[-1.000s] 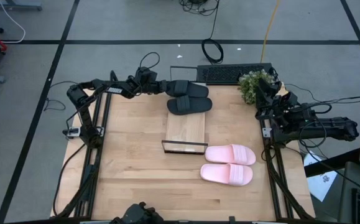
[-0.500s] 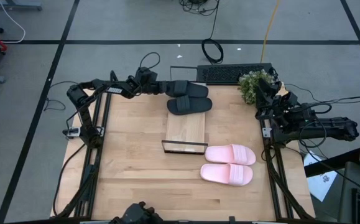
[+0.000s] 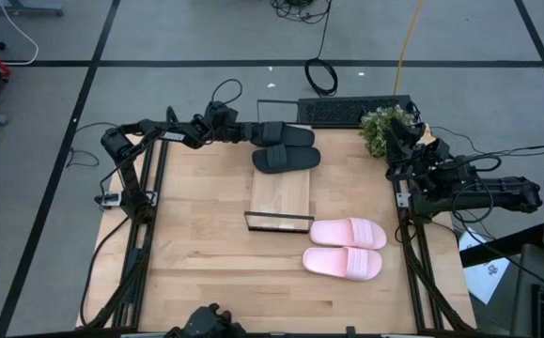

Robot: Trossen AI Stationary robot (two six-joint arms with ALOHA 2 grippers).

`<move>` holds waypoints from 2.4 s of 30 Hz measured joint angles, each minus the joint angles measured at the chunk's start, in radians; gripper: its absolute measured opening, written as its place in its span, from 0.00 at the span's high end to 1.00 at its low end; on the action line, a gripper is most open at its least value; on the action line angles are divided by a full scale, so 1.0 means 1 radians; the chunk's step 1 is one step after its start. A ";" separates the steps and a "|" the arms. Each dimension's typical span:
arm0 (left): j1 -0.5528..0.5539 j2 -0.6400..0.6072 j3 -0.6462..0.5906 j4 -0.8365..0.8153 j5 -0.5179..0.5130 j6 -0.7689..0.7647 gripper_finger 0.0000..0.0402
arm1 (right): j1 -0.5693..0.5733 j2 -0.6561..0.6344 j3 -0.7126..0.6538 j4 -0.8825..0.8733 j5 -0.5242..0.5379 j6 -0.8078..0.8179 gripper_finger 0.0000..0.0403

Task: Pick and place slides into the shelf
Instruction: Adjust the black slides on the shelf, then put the top pink slides on the shelf

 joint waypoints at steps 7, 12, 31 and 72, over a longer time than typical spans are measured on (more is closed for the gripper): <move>0.013 0.000 0.000 0.002 -0.007 0.024 0.51 | 0.000 0.000 0.000 0.003 0.000 0.000 0.51; 0.042 0.000 0.000 0.002 -0.006 0.023 0.48 | 0.000 0.000 0.000 0.007 0.000 0.000 0.51; 0.079 0.001 -0.001 -0.071 0.098 -0.003 0.48 | 0.000 0.000 0.000 0.007 0.000 0.000 0.51; 0.045 0.001 0.050 -0.072 0.071 -0.059 0.48 | 0.000 0.000 0.000 0.007 0.002 0.000 0.51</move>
